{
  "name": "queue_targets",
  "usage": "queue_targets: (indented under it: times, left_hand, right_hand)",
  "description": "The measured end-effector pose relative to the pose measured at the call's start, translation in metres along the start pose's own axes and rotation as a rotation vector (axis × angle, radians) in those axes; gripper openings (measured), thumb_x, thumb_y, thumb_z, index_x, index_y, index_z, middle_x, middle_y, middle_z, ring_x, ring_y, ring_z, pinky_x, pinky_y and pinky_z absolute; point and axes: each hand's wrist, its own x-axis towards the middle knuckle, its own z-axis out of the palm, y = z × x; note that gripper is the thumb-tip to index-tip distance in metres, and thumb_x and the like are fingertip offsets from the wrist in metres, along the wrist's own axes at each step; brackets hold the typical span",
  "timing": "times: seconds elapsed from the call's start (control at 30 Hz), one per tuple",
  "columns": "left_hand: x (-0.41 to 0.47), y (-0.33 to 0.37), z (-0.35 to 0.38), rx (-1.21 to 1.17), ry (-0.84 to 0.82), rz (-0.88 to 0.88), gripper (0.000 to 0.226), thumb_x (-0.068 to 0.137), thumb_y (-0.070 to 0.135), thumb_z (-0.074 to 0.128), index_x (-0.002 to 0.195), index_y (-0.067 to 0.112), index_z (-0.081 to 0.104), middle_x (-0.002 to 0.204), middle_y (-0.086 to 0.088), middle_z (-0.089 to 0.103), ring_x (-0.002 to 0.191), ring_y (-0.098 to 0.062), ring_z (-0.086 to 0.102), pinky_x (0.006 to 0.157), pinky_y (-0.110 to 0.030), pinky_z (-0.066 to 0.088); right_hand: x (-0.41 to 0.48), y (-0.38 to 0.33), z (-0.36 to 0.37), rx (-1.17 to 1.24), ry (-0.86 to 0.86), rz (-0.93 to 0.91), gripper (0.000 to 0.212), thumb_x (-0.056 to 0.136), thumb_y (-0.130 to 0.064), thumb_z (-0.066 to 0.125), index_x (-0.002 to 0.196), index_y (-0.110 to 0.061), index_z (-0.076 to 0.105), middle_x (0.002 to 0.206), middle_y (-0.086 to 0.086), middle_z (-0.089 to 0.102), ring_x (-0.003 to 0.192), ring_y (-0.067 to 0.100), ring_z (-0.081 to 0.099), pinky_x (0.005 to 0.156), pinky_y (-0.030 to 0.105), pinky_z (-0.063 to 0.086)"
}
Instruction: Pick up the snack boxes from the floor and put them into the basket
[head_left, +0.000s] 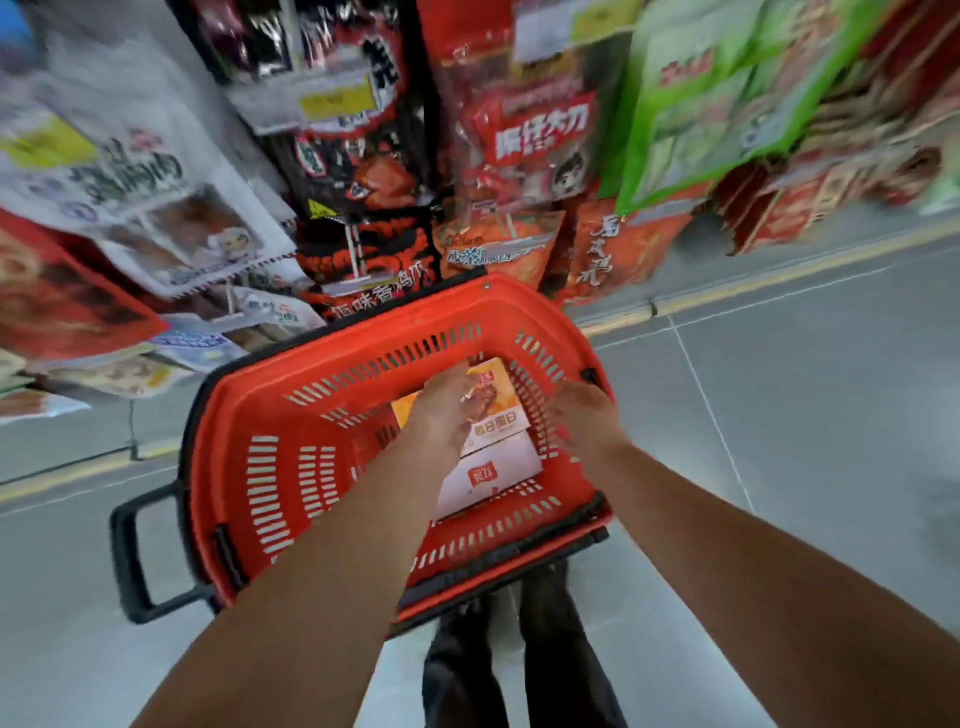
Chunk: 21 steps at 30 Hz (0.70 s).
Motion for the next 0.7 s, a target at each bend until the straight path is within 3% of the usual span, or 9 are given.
queue_targets:
  times: [0.07, 0.17, 0.27, 0.37, 0.43, 0.7]
  left_hand:
    - [-0.041, 0.011, 0.014, 0.064, -0.091, 0.108, 0.041, 0.098, 0.007, 0.045, 0.139, 0.010, 0.046, 0.138, -0.006, 0.051, 0.131, -0.025, 0.048, 0.096, -0.029, 0.032]
    - [-0.109, 0.011, 0.036, 0.162, -0.188, 0.225, 0.030, 0.097, 0.010, 0.045, 0.123, 0.018, 0.057, 0.133, -0.003, 0.058, 0.122, -0.021, 0.056, 0.098, -0.031, 0.037]
    - [-0.156, 0.003, 0.060, 0.181, -0.301, 0.255, 0.023, 0.095, 0.009, 0.045, 0.101, 0.024, 0.062, 0.116, 0.003, 0.066, 0.104, -0.013, 0.062, 0.091, -0.029, 0.040]
    - [-0.211, -0.011, 0.098, 0.236, -0.435, 0.293, 0.024, 0.093, 0.006, 0.046, 0.089, 0.026, 0.060, 0.097, 0.006, 0.065, 0.087, -0.009, 0.063, 0.070, -0.023, 0.038]
    - [-0.241, -0.027, 0.128, 0.279, -0.504, 0.279, 0.024, 0.093, 0.005, 0.046, 0.087, 0.024, 0.059, 0.090, 0.007, 0.065, 0.080, -0.009, 0.063, 0.064, -0.022, 0.037]
    - [-0.306, -0.094, 0.242, 0.474, -0.690, 0.193, 0.018, 0.094, 0.011, 0.046, 0.092, 0.024, 0.058, 0.089, 0.008, 0.066, 0.079, -0.008, 0.062, 0.074, -0.026, 0.042]
  right_hand:
    - [-0.053, -0.017, -0.024, 0.242, 0.098, 0.050, 0.020, 0.093, -0.009, 0.050, 0.077, -0.021, 0.055, 0.071, -0.002, 0.054, 0.054, 0.009, 0.051, 0.056, 0.024, 0.042]
    - [-0.139, -0.036, -0.059, 0.599, 0.153, 0.046, 0.012, 0.091, -0.006, 0.051, 0.091, -0.017, 0.056, 0.075, 0.000, 0.055, 0.066, 0.013, 0.053, 0.070, 0.028, 0.043]
    - [-0.200, -0.041, -0.095, 0.722, 0.217, -0.032, 0.005, 0.095, -0.015, 0.054, 0.096, -0.020, 0.056, 0.088, -0.002, 0.059, 0.087, 0.015, 0.058, 0.087, 0.032, 0.046]
    - [-0.252, -0.034, -0.132, 0.820, 0.331, -0.110, 0.006, 0.095, -0.016, 0.054, 0.095, -0.022, 0.056, 0.086, -0.004, 0.059, 0.080, 0.012, 0.057, 0.078, 0.027, 0.046]
    - [-0.280, -0.021, -0.161, 0.882, 0.420, -0.130, 0.008, 0.094, -0.015, 0.055, 0.094, -0.022, 0.056, 0.085, -0.003, 0.059, 0.076, 0.011, 0.056, 0.074, 0.025, 0.045]
    - [-0.348, 0.051, -0.280, 0.994, 0.632, -0.120, 0.008, 0.094, -0.013, 0.055, 0.093, -0.020, 0.057, 0.086, 0.000, 0.062, 0.071, 0.014, 0.057, 0.070, 0.024, 0.045]
